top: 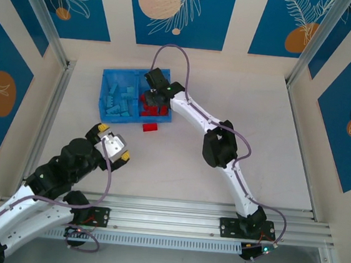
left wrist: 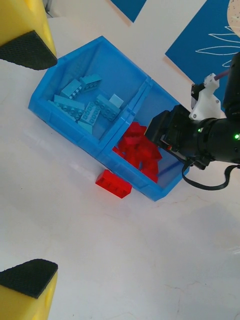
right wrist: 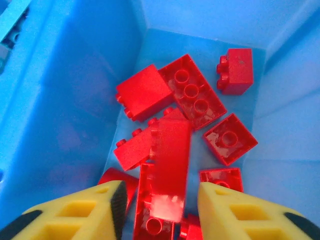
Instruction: Sort the legos into containers by color
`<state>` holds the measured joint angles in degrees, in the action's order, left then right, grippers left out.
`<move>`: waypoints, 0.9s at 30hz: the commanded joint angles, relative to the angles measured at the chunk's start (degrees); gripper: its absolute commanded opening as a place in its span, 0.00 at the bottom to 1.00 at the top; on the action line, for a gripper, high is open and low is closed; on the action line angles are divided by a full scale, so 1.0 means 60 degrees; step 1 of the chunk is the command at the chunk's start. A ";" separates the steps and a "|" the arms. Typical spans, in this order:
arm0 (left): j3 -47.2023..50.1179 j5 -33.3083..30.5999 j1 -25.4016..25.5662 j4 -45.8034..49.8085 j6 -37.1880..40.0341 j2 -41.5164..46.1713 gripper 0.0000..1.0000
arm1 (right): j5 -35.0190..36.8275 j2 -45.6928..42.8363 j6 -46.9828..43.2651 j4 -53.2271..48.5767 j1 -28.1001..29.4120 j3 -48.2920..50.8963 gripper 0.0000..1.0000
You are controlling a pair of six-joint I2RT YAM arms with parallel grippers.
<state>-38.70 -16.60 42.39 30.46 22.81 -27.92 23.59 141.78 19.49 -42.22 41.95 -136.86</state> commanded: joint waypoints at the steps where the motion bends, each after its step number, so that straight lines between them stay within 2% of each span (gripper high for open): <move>1: 0.0121 -0.0133 -0.0110 -0.0213 -0.0152 -0.0157 1.00 | -0.0122 -0.0732 -0.0072 -0.0720 0.0140 -0.0780 0.47; 4: 0.0111 -0.0183 -0.0172 -0.0274 -0.0256 -0.0349 1.00 | -0.0265 -0.1610 -0.0054 -0.0826 0.0154 -0.0347 0.47; 6: -0.0138 -0.0363 -0.0183 -0.0234 -0.0872 -0.0582 1.00 | -0.0355 -0.2733 -0.0031 -0.0510 0.0199 0.0693 0.45; 8: -0.0778 -0.0558 -0.0194 0.0087 -0.2334 -0.1093 1.00 | -0.0587 -0.4302 -0.0007 0.0355 0.0257 0.2559 0.46; 12: -0.1402 -0.1094 -0.0183 0.0523 -0.7072 -0.2437 1.00 | -0.1407 -0.8174 0.0319 0.2030 0.0174 0.6693 0.51; 14: -0.1263 -0.1065 -0.0183 0.0277 -0.9032 -0.3150 1.00 | -0.1611 -0.9924 0.0532 0.2542 0.0155 0.8354 0.56; 17: -0.0988 -0.0683 -0.0168 -0.0735 -1.1530 -0.4535 1.00 | -0.1491 -1.2312 0.0986 0.2810 0.0098 1.0503 0.71; 19: -0.1051 -0.0692 -0.0162 -0.1199 -1.2968 -0.5792 1.00 | -0.1146 -1.3640 0.1473 0.2621 0.0029 1.1550 0.86; 22: -0.1725 -0.0732 -0.0136 -0.1555 -1.3220 -0.7757 1.00 | -0.0850 -1.5050 0.2004 0.2153 -0.0046 1.2659 1.00; 27: -0.3175 -0.1443 -0.0156 -0.1620 -1.2741 -1.0489 1.00 | -0.0638 -1.6216 0.2304 0.1301 -0.0164 1.3358 1.00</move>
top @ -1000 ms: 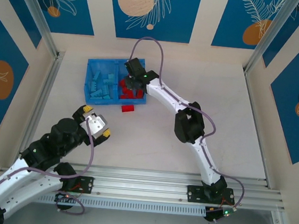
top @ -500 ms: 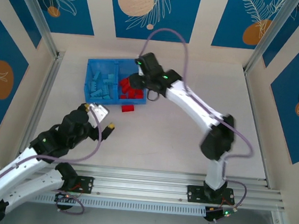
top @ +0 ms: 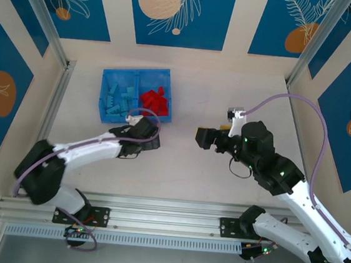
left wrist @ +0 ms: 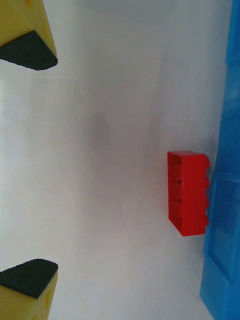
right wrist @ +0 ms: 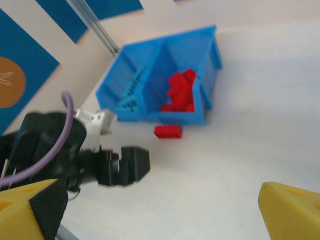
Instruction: Sort the legos into containers by color
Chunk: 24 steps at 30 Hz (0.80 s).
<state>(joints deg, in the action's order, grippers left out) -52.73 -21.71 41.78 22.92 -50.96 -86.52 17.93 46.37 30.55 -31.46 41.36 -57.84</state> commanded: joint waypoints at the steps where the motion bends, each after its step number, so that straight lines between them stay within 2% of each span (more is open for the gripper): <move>1: -0.1149 -0.0676 -0.0083 -0.0292 -0.0277 -0.1181 1.00 | 0.0345 -0.0421 0.0465 -0.0655 -0.0082 0.0218 0.99; 7: -0.2685 -0.0761 -0.0436 0.0165 0.0290 -0.3178 1.00 | 0.0364 -0.0593 0.0413 -0.1015 -0.0156 0.0207 1.00; 15: -0.3372 -0.1366 -0.0726 0.0276 0.0490 -0.4177 1.00 | 0.0166 -0.0594 0.0461 -0.0849 -0.0182 0.0223 1.00; 24: -0.3475 -0.0902 -0.1088 -0.0252 0.0951 -0.4724 0.76 | 0.0139 -0.0600 0.0517 -0.1113 -0.0170 0.0046 1.00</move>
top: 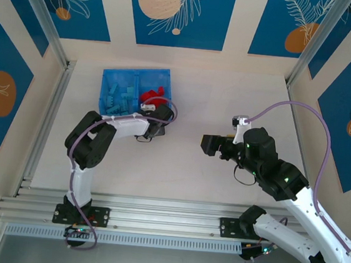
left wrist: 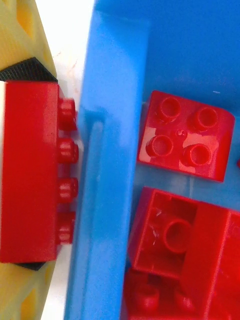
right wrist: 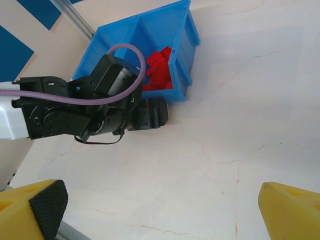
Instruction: Sort the legos into containers by color
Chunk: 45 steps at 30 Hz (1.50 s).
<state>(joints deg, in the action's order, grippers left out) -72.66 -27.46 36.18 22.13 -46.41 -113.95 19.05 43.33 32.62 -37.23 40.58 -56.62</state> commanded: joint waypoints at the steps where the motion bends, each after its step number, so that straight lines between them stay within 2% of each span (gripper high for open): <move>1: -0.0113 0.0137 -0.0164 -0.0182 0.0219 -0.0126 0.74 | -0.0051 -0.0088 0.0195 -0.0152 -0.0047 -0.0158 0.99; 9: 0.0491 0.0754 -0.0160 -0.0605 0.0441 0.0373 0.56 | -0.0569 0.0105 0.0309 -0.0025 -0.0047 0.0045 0.99; 16: 0.1402 0.1041 0.0302 -0.0126 0.0469 0.2791 0.54 | -0.0996 0.0171 0.0488 0.0048 0.0000 0.0120 0.99; 21: 0.0619 0.0520 0.0437 0.0472 0.1417 0.4062 0.54 | -0.1205 0.0346 0.0569 0.0428 0.0074 0.0193 0.99; 24: -0.0472 0.0340 0.0064 0.0713 0.2134 0.3644 0.54 | -0.1261 0.0533 0.0639 0.0521 0.0105 0.0179 1.00; 32: -0.4359 0.1561 -0.1478 0.1651 0.2531 0.0338 0.54 | -0.1198 0.0403 0.0810 0.0028 0.0239 0.0041 0.99; 34: -0.5340 0.1625 -0.1709 0.1978 0.2614 -0.0424 0.56 | -0.1175 0.0262 0.0847 -0.0159 0.0268 -0.0011 1.00; 39: -0.7254 0.1814 -0.1929 0.2766 0.2904 -0.1415 0.83 | -0.1033 -0.0096 0.0928 -0.0555 0.0312 -0.0026 1.00; 41: -0.7231 0.1907 -0.1911 0.2653 0.2971 -0.1113 0.88 | -0.0846 -0.0171 0.0936 -0.0698 0.0320 -0.0004 1.00; 45: -0.6423 0.2105 -0.1787 0.2276 0.3131 0.0228 0.91 | -0.0396 -0.0204 0.0837 -0.0806 0.0325 0.0061 1.00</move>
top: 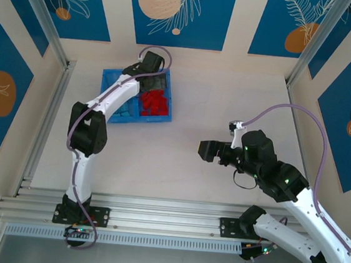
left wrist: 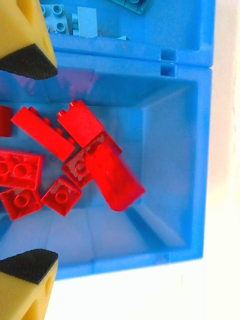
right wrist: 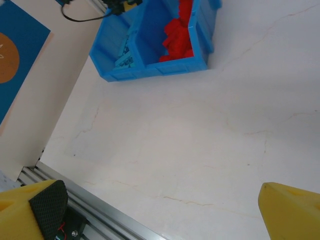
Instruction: Sort the legos into containers by color
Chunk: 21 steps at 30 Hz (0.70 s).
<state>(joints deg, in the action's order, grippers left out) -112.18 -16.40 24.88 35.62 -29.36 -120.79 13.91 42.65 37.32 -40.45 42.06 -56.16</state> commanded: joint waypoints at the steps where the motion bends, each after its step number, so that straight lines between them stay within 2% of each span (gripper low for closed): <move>1: 0.0547 0.0258 0.0166 -0.0127 0.0355 0.1828 0.91 | 0.0625 -0.0107 0.0001 -0.0297 0.0061 -0.0002 1.00; 4: 0.2324 0.0300 0.0538 -0.0913 0.0737 0.3870 0.94 | 0.1672 -0.0254 -0.0273 -0.0309 0.0050 0.0198 0.99; 8: 0.5423 -0.0053 0.1254 -0.2075 0.1606 0.7109 0.99 | 0.4072 -0.0785 -0.0907 0.0112 -0.0138 0.1120 1.00; 11: 0.7574 -0.0242 0.1375 -0.2415 0.1967 0.9320 1.00 | 0.5829 -0.1247 -0.2074 0.1374 -0.0533 0.2379 0.99; 13: 0.8761 -0.0655 0.1361 -0.2332 0.2253 1.0633 1.00 | 0.6515 -0.1418 -0.2522 0.2480 -0.1123 0.3239 1.00; 17: 1.1185 -0.2102 0.1340 -0.2413 0.2733 1.2884 1.00 | 0.5058 -0.1128 -0.4232 0.5496 -0.2892 0.4800 1.00; 21: 1.3657 -0.2726 0.1294 -0.4083 0.4246 1.4221 1.00 | 0.3788 0.0673 -0.4550 0.7980 -0.4592 0.5439 1.00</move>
<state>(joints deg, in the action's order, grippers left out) -37.04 -27.24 33.19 18.39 -12.05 -38.06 41.06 40.82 14.66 -11.03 19.77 -24.84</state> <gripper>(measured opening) 0.999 0.997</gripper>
